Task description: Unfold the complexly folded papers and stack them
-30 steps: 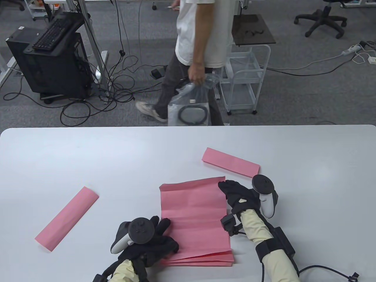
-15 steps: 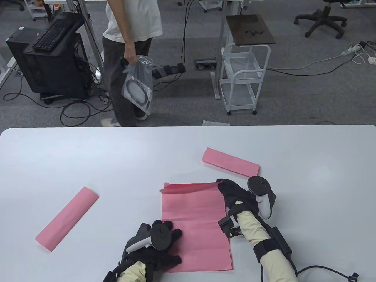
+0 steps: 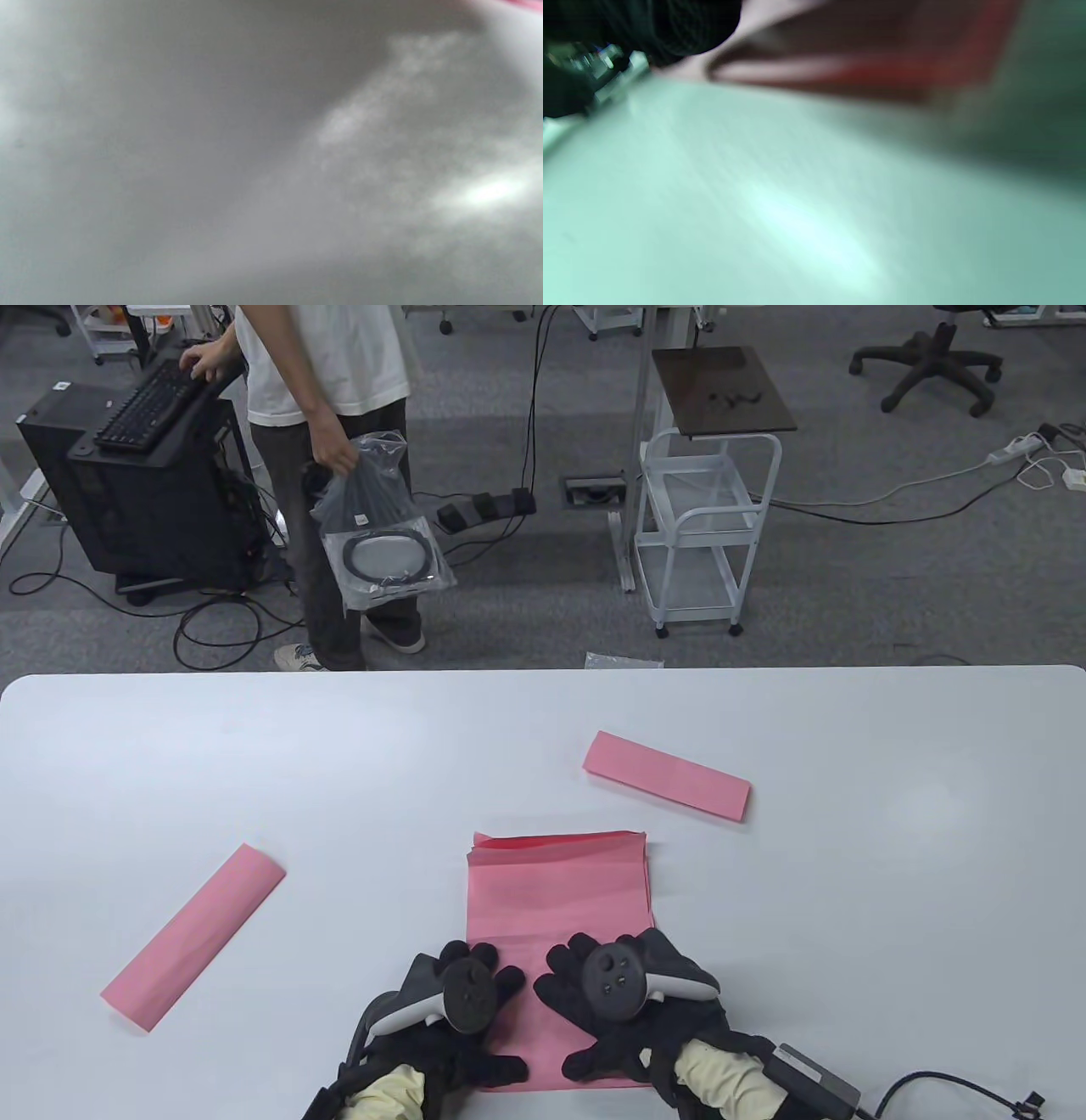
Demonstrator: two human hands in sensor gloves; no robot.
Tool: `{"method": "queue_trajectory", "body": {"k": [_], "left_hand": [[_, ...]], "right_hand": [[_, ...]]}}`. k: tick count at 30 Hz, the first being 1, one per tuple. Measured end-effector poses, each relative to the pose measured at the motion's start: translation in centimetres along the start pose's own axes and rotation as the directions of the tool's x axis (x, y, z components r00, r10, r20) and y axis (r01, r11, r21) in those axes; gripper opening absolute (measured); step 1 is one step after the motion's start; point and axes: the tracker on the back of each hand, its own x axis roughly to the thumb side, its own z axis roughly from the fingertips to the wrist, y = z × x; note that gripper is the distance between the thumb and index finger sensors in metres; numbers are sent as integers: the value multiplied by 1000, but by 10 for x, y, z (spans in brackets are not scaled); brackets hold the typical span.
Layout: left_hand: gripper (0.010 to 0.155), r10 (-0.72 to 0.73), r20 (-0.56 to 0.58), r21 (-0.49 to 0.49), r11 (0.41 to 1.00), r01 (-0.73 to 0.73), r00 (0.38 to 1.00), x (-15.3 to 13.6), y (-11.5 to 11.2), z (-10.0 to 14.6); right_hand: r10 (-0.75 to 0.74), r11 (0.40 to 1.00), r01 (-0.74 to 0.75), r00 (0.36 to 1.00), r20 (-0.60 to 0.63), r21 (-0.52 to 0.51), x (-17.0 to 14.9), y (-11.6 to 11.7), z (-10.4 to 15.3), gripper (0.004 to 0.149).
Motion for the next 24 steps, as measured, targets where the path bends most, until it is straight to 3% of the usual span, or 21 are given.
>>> {"method": "queue_trajectory", "body": {"k": [5, 11, 14, 18, 24], "left_hand": [[98, -1, -9, -2, 1000, 1, 1000, 1, 0, 1], [98, -2, -6, -2, 1000, 2, 1000, 1, 0, 1], [98, -4, -7, -1, 1000, 4, 1000, 1, 0, 1], [98, -3, -7, -3, 1000, 3, 1000, 1, 0, 1], [98, -3, -7, -5, 1000, 3, 1000, 1, 0, 2]], "right_hand": [[-64, 998, 66, 994, -85, 15, -39, 5, 25, 77], [-164, 986, 158, 972, -167, -47, -73, 14, 56, 73], [-143, 989, 138, 976, -165, -45, -69, 11, 56, 73], [-88, 988, 78, 993, -75, -136, -44, -5, 49, 74], [3, 998, -4, 1000, -26, -62, -14, -14, 1, 75]]}}
